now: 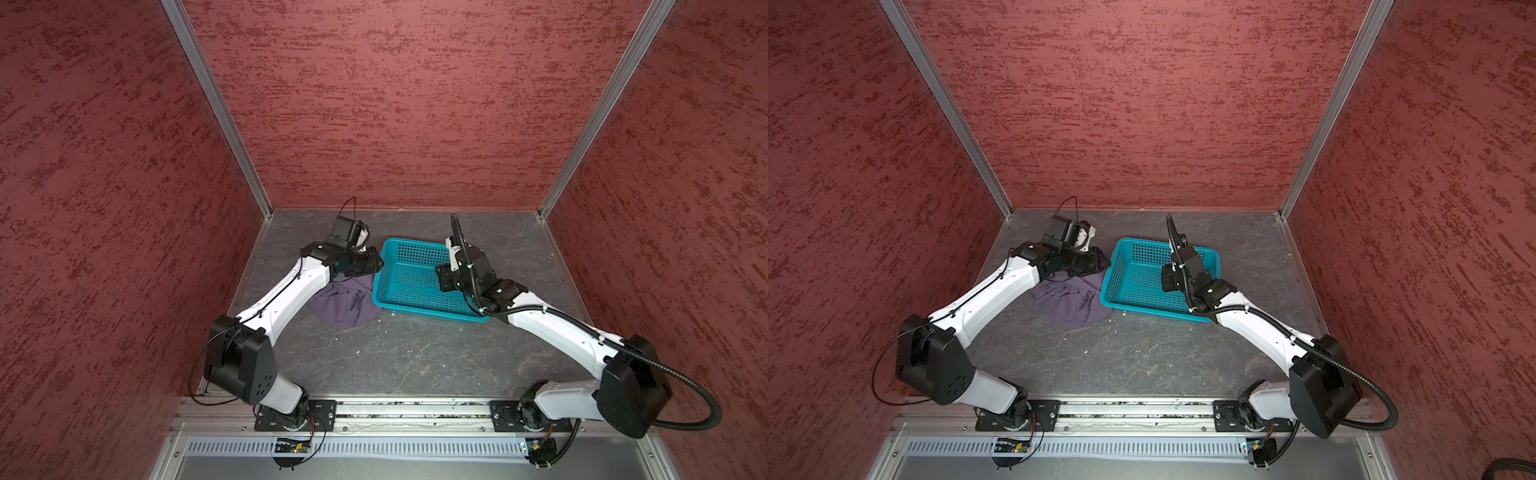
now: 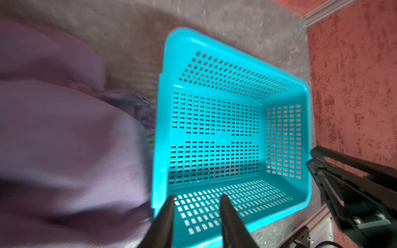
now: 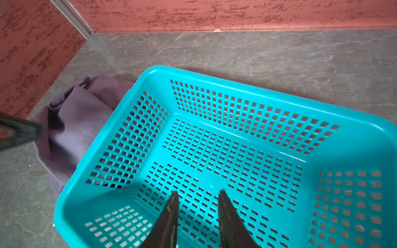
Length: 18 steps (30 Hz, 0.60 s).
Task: Fold and stack the trousers
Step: Move the basket to the top-right of the table.
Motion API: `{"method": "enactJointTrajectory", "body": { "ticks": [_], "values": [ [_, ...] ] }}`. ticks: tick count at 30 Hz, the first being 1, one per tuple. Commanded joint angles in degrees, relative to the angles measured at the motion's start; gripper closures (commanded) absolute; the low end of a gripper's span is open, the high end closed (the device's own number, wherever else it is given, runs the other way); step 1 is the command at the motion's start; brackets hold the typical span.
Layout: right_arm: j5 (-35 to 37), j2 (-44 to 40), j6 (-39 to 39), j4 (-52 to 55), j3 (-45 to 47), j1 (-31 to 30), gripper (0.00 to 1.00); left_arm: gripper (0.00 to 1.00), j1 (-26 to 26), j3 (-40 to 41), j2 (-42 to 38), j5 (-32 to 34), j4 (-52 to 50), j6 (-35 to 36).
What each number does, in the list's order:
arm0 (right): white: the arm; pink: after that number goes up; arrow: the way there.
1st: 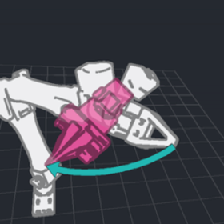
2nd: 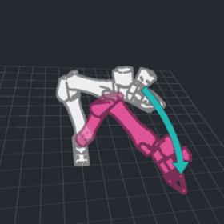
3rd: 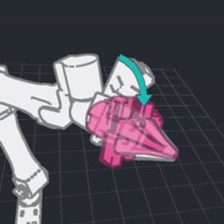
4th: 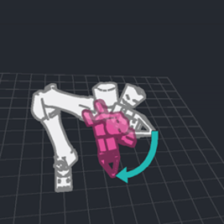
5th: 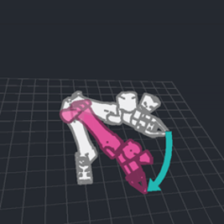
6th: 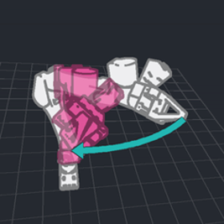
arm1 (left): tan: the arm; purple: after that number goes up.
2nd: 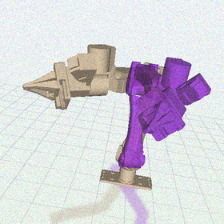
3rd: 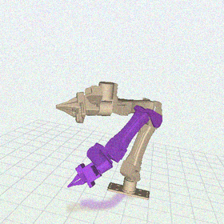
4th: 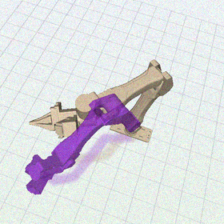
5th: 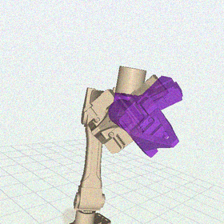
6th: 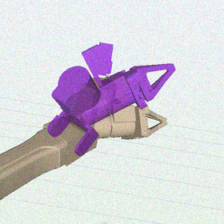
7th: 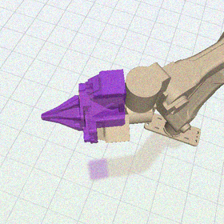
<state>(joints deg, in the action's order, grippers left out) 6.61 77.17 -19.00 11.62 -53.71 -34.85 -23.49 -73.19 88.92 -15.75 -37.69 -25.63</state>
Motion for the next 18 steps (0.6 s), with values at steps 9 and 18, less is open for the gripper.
{"method": "enactJointTrajectory", "body": {
  "ticks": [9,18],
  "values": [
    [-3.2,0.9,-6.7,4.8,3.1,11.4,0.66,0.61,-4.6,0.4,9.1,1.1,3.5,-2.1],
    [0.6,-2.4,-6.2,10.3,4.8,20.5,0.65,0.61,-13.5,-5.1,16.2,-2.4,9.9,-9.1]
  ]
}}
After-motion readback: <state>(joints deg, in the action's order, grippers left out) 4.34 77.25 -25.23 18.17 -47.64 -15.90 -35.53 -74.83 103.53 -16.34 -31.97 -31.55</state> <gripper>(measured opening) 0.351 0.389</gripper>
